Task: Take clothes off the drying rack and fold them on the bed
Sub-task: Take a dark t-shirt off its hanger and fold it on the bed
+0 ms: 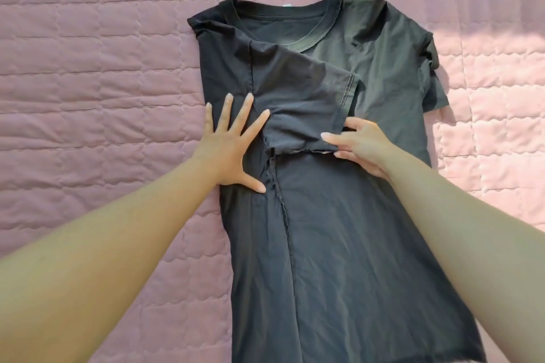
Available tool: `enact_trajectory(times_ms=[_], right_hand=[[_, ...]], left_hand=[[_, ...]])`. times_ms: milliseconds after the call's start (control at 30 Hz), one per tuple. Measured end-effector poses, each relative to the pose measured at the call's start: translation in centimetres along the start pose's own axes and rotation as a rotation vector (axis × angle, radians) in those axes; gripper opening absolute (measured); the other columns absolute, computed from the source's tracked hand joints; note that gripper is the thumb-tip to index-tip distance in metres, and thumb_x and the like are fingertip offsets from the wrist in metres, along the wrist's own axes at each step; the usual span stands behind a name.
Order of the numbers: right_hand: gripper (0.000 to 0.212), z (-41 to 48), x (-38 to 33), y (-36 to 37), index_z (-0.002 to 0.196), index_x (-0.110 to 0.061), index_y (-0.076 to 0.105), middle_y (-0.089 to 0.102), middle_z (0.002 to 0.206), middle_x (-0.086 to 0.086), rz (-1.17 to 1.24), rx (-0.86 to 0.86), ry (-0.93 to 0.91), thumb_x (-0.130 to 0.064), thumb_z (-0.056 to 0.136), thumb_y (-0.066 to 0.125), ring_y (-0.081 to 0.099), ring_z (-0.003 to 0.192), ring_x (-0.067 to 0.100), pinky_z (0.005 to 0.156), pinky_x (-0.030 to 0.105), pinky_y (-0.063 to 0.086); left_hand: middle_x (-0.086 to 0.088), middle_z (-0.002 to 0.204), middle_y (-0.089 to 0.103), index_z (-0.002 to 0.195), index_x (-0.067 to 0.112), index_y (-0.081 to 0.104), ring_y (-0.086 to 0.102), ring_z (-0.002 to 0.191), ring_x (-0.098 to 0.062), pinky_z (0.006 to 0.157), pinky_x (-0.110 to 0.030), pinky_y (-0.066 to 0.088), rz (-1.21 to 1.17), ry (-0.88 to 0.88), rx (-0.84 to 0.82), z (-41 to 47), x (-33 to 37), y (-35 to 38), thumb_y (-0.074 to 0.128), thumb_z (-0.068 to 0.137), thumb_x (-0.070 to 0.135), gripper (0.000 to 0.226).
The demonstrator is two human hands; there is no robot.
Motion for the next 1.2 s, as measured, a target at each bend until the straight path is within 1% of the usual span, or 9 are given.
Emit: enact_trajectory(times_ms=[133,267,467,567,633,767,900,1067,1200], right_hand=[[0.019,-1.5,0.0,-2.1,0.08,-0.02,0.056,0.064,0.068,-0.001,-0.049,0.319,-0.166,-0.007,0.089,0.066,0.062,0.047,0.003,0.049,0.013,0.046],[0.005,-1.7,0.1,-4.3,0.087,-0.017,0.062,0.067,0.074,0.002,-0.101,0.389,-0.174,-0.017,0.092,0.059,0.061,0.056,0.008,0.054,0.018,0.05],[0.015,-1.3,0.5,-13.5,0.101,-0.011,0.061,0.057,0.089,0.0,-0.109,0.947,-0.144,-0.018,0.088,0.057,0.052,0.084,0.016,0.077,0.023,0.04],[0.033,0.5,1.9,-15.1,0.116,-0.007,0.058,0.064,0.1,0.003,0.379,0.766,0.043,-0.02,0.087,0.065,0.062,0.081,0.017,0.071,0.028,0.056],[0.035,1.5,0.8,-14.9,0.121,-0.007,0.056,0.063,0.089,0.002,0.603,0.567,0.051,-0.016,0.089,0.066,0.062,0.07,0.011,0.051,0.02,0.054],[0.027,2.8,-1.1,-15.6,0.113,-0.01,0.063,0.062,0.08,0.0,0.456,0.478,0.046,-0.01,0.087,0.068,0.057,0.062,0.008,0.044,0.015,0.048],[0.016,3.2,-2.6,-17.6,0.083,-0.02,0.055,0.062,0.093,0.004,0.358,0.508,-0.047,-0.008,0.093,0.06,0.059,0.074,0.013,0.065,0.03,0.057],[0.01,2.4,-6.1,-24.4,0.105,-0.017,0.051,0.058,0.101,0.0,0.192,0.781,-0.205,-0.021,0.095,0.051,0.057,0.088,0.019,0.093,0.038,0.051],[0.012,3.1,-6.4,-29.2,0.094,-0.021,0.057,0.066,0.097,-0.002,0.38,0.763,-0.181,-0.032,0.089,0.059,0.066,0.097,0.02,0.085,0.039,0.057]], left_hand=[[-0.012,0.16,-0.018,0.154,0.024,-0.012,-0.015,0.145,-0.042,0.115,-0.063,-0.002,0.018,0.051,0.083,-2.8,2.5,1.1,0.043,0.049,0.098,0.139],[-0.011,0.162,-0.003,0.156,0.018,0.007,-0.006,0.148,-0.039,0.117,-0.058,0.009,-0.073,0.004,0.139,-6.2,5.3,3.3,0.034,0.07,0.089,0.115],[-0.002,0.163,0.006,0.154,0.015,0.016,-0.001,0.15,-0.021,0.121,-0.046,0.001,-0.308,-0.122,0.28,-5.3,7.9,1.1,0.032,0.087,0.063,0.084],[-0.002,0.163,0.01,0.153,0.014,0.019,0.001,0.15,-0.017,0.122,-0.043,0.001,-0.364,-0.126,0.323,-2.6,9.6,-0.8,0.028,0.093,0.057,0.074],[-0.001,0.163,0.009,0.153,0.015,0.021,0.001,0.15,-0.016,0.122,-0.041,0.0,-0.396,-0.113,0.313,-0.6,10.7,-1.9,0.031,0.097,0.053,0.069],[0.0,0.163,0.009,0.153,0.025,0.022,0.001,0.15,-0.02,0.121,-0.047,0.002,-0.403,-0.097,0.275,2.8,12.8,-3.7,0.034,0.1,0.045,0.058],[0.005,0.163,-0.001,0.152,0.041,0.011,-0.005,0.149,-0.028,0.115,-0.063,0.004,-0.316,-0.088,0.177,5.1,15.6,-4.5,0.035,0.1,0.048,0.058],[0.008,0.161,-0.013,0.151,0.046,-0.001,-0.011,0.147,-0.035,0.109,-0.072,0.006,-0.314,-0.138,0.071,7.3,19.3,-5.5,0.044,0.095,0.055,0.072],[0.004,0.16,-0.019,0.151,0.045,-0.006,-0.014,0.146,-0.039,0.106,-0.074,0.01,-0.244,-0.207,-0.011,8.2,20.8,-5.5,0.045,0.093,0.058,0.078]])
Point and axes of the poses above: each hand's wrist, its own z-axis towards the middle knuckle, its own y-axis out of the palm, x = y × z, the point moved 5 cm from there along z, towards the middle knuckle
